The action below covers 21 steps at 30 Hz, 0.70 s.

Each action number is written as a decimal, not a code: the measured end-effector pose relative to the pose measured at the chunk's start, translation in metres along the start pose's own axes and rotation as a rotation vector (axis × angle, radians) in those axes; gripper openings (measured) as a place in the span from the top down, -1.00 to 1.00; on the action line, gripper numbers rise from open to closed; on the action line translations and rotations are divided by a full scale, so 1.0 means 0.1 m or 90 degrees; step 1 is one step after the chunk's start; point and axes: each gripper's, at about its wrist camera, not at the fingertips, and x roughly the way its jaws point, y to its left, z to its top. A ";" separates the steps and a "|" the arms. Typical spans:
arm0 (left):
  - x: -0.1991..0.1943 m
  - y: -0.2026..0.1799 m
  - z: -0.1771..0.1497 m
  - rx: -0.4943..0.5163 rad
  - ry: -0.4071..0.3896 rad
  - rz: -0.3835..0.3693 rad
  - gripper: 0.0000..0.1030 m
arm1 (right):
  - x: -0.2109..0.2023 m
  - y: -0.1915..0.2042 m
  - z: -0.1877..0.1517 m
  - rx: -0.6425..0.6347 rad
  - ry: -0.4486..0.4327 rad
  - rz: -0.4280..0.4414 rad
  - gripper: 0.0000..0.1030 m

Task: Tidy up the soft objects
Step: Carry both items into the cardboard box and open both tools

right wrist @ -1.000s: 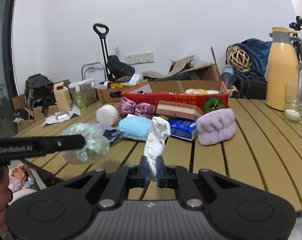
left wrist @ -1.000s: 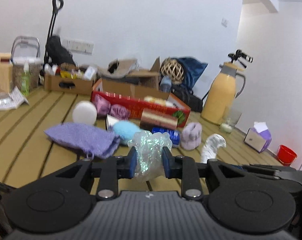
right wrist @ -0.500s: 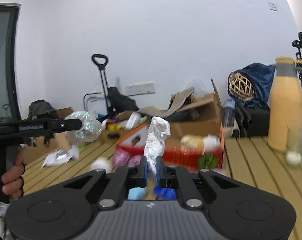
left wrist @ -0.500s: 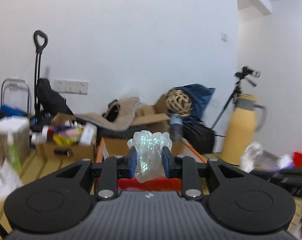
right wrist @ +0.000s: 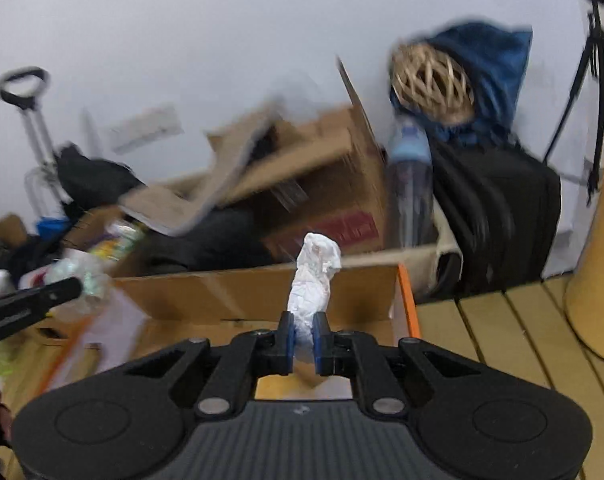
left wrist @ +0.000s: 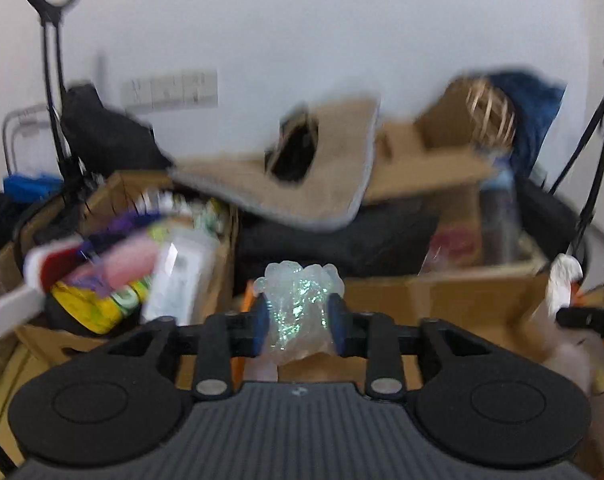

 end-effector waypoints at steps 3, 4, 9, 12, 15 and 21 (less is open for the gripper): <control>0.19 -0.07 -0.10 0.040 0.054 0.036 0.08 | 0.33 -0.03 0.00 -0.017 0.024 -0.050 0.42; 0.15 -0.08 -0.11 0.040 0.054 0.032 -0.04 | 0.39 -0.04 -0.01 -0.023 0.023 -0.067 0.35; 0.01 -0.03 -0.14 0.013 0.050 -0.001 -0.25 | 0.43 -0.14 0.00 -0.021 0.015 -0.064 -0.05; -0.15 0.01 -0.09 -0.010 0.035 0.000 -0.26 | 0.34 -0.15 0.04 -0.003 0.018 -0.045 -0.15; -0.53 0.07 0.07 -0.032 0.004 -0.024 -0.33 | 0.05 -0.10 0.12 -0.011 0.007 -0.025 -0.19; -1.58 0.19 0.19 -0.031 -0.059 -0.054 -0.44 | -0.89 0.06 0.24 -0.073 -0.036 -0.001 -0.36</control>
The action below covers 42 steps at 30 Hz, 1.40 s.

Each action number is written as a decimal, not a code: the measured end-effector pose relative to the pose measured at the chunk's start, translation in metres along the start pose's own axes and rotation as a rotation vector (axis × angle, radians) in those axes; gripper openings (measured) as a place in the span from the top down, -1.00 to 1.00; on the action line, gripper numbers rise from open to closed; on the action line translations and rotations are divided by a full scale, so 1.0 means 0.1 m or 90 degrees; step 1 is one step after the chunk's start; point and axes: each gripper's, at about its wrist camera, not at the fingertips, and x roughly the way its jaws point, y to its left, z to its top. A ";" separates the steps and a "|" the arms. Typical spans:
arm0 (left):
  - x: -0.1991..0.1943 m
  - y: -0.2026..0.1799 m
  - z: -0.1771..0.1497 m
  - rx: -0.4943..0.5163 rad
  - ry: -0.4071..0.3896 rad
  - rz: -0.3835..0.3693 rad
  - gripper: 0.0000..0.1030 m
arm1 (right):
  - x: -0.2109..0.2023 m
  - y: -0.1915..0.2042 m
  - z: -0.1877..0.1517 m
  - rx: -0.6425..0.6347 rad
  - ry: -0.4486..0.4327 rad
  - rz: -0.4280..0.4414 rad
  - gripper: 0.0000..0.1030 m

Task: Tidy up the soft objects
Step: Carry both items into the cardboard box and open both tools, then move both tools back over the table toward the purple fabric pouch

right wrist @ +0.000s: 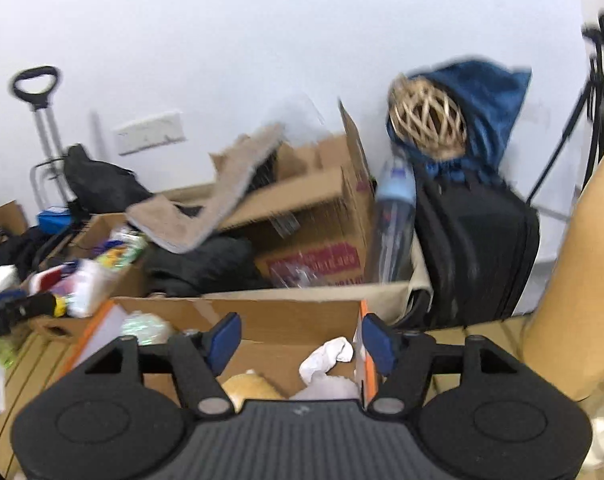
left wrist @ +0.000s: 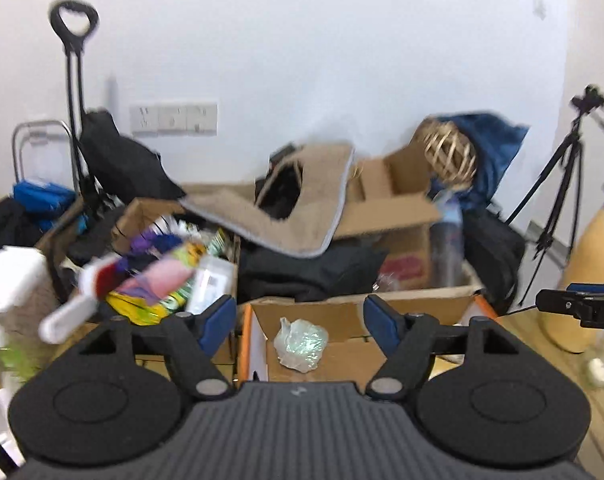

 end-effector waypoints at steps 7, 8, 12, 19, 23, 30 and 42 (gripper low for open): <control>-1.44 -0.01 -0.34 0.007 -0.094 -0.022 -0.54 | -1.31 0.13 -0.18 -0.053 -0.068 0.040 -0.55; -1.65 -0.01 -0.46 0.011 -0.114 -0.027 -0.57 | -1.50 0.16 -0.28 -0.059 -0.078 0.051 -0.56; -2.37 -0.02 -1.05 0.020 -0.151 -0.038 -0.62 | -2.16 0.29 -0.84 -0.098 -0.111 0.084 -0.64; -3.26 -0.09 -2.33 0.066 -0.185 -0.028 -0.78 | -2.99 0.57 -2.14 -0.102 -0.160 0.113 -0.73; -3.66 0.02 -2.94 0.070 -0.157 -0.029 -0.86 | -3.36 0.83 -3.00 -0.132 -0.135 0.062 -0.74; -3.91 0.30 -3.21 0.039 -0.136 -0.010 -0.86 | -3.69 1.11 -3.76 -0.142 -0.085 0.076 -0.77; -3.25 0.73 -3.23 -0.009 -0.085 -0.005 -0.85 | -3.31 1.29 -3.83 -0.025 -0.053 0.137 -0.75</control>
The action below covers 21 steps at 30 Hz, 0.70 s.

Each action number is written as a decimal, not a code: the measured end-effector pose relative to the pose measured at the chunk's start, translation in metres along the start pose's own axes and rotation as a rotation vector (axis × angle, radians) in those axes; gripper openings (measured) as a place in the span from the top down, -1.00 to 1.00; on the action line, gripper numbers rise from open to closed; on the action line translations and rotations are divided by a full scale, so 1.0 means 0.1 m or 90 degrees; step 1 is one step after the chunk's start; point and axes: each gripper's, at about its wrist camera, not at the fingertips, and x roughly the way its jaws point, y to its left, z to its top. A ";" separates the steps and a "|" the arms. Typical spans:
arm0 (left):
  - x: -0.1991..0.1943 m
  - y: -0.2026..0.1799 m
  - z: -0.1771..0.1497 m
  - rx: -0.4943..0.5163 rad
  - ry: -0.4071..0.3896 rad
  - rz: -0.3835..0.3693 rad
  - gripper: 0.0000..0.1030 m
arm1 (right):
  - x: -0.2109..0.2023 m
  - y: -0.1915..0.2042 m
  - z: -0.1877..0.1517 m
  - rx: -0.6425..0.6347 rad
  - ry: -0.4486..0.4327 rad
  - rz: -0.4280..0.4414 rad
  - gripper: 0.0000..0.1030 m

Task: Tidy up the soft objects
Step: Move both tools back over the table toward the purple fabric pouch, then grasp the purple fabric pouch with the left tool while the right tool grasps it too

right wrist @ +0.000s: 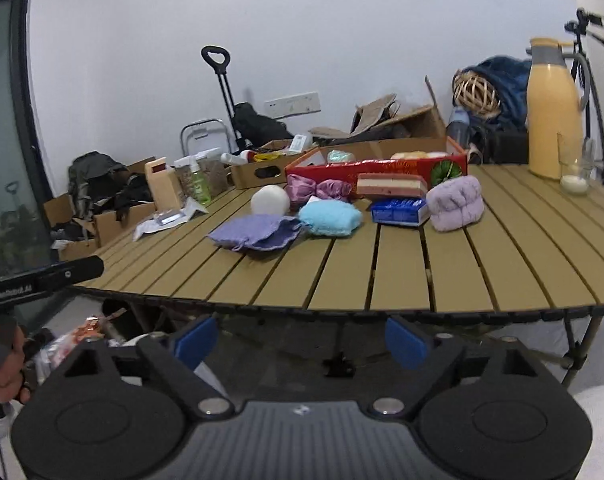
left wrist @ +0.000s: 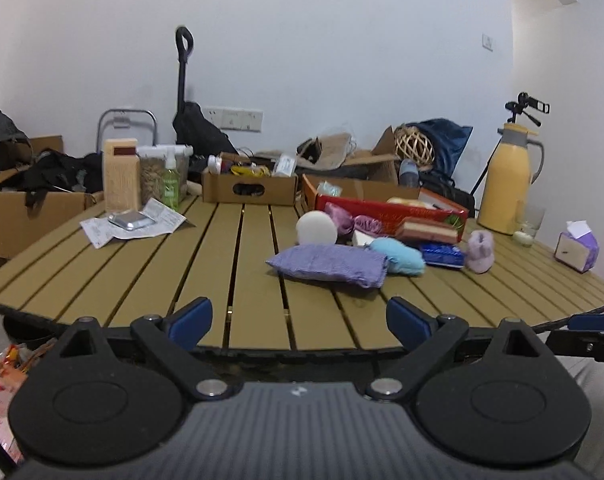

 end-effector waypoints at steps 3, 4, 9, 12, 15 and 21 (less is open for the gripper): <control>0.38 0.13 0.09 -0.003 0.019 -0.014 -0.81 | 0.23 0.06 0.03 -0.004 -0.003 -0.008 -0.75; 0.53 0.17 0.11 -0.008 0.028 -0.026 -0.75 | 0.32 0.08 0.07 0.004 -0.002 -0.007 -0.75; 1.35 0.37 0.25 -0.026 0.099 -0.048 -0.53 | 0.97 0.08 0.36 0.055 0.022 -0.011 -0.70; 1.71 0.53 0.34 -0.059 0.115 -0.072 -0.52 | 1.37 0.12 0.50 0.055 0.025 -0.003 -0.68; 2.01 0.67 0.40 -0.108 0.144 -0.095 -0.48 | 1.78 0.16 0.64 0.067 0.038 0.011 -0.63; 2.23 0.74 0.43 -0.143 0.166 -0.146 -0.14 | 2.45 0.21 0.81 0.101 0.059 0.020 -0.41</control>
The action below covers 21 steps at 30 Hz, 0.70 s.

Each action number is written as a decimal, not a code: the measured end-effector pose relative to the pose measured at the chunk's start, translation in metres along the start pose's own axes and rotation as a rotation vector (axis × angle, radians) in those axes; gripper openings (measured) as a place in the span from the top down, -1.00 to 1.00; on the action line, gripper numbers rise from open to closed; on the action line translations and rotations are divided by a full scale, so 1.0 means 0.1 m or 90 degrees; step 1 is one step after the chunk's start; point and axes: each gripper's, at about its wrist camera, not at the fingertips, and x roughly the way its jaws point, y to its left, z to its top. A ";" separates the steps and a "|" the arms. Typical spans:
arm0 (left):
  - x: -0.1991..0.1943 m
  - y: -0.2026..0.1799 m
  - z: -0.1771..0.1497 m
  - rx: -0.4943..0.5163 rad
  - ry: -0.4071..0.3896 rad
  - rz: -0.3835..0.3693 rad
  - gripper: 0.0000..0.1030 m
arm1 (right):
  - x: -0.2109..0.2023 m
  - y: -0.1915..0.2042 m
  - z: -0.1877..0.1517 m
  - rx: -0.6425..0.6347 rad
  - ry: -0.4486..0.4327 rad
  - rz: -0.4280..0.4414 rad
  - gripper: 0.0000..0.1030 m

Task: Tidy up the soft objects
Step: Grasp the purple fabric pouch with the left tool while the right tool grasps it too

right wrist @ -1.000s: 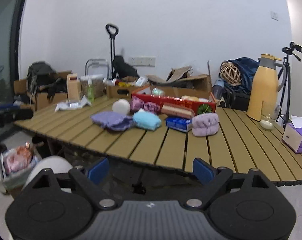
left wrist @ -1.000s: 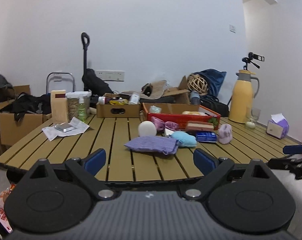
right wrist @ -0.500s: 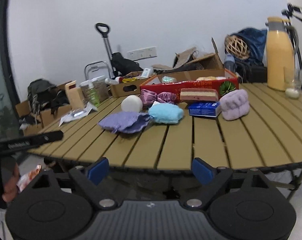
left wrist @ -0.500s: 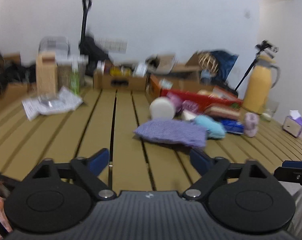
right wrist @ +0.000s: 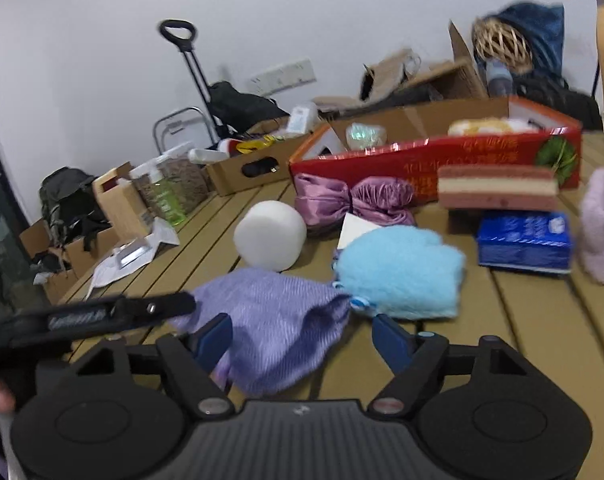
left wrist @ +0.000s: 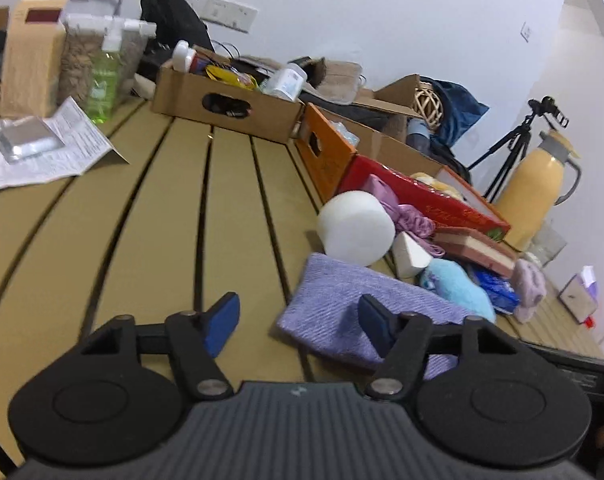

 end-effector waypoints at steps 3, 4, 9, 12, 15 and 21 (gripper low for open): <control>0.04 0.00 -0.02 -0.002 0.018 -0.013 0.56 | 0.15 -0.01 0.01 0.022 -0.001 0.011 -0.20; 0.03 -0.01 -0.04 -0.001 0.016 -0.012 0.69 | 0.17 -0.01 -0.01 0.020 -0.007 0.012 -0.11; -0.17 -0.17 -0.19 -0.007 -0.005 -0.023 0.84 | 0.17 -0.02 -0.04 0.019 -0.004 0.041 0.74; -0.47 -0.40 -0.29 -0.007 -0.036 -0.041 0.84 | -0.01 0.02 -0.06 -0.014 -0.005 0.044 0.80; -0.76 -0.65 -0.43 0.002 -0.058 -0.057 0.84 | -0.29 0.02 -0.09 -0.039 -0.012 0.053 0.80; -1.21 -1.14 -0.67 0.032 -0.071 -0.072 0.84 | -0.99 -0.10 -0.20 -0.051 -0.026 0.079 0.82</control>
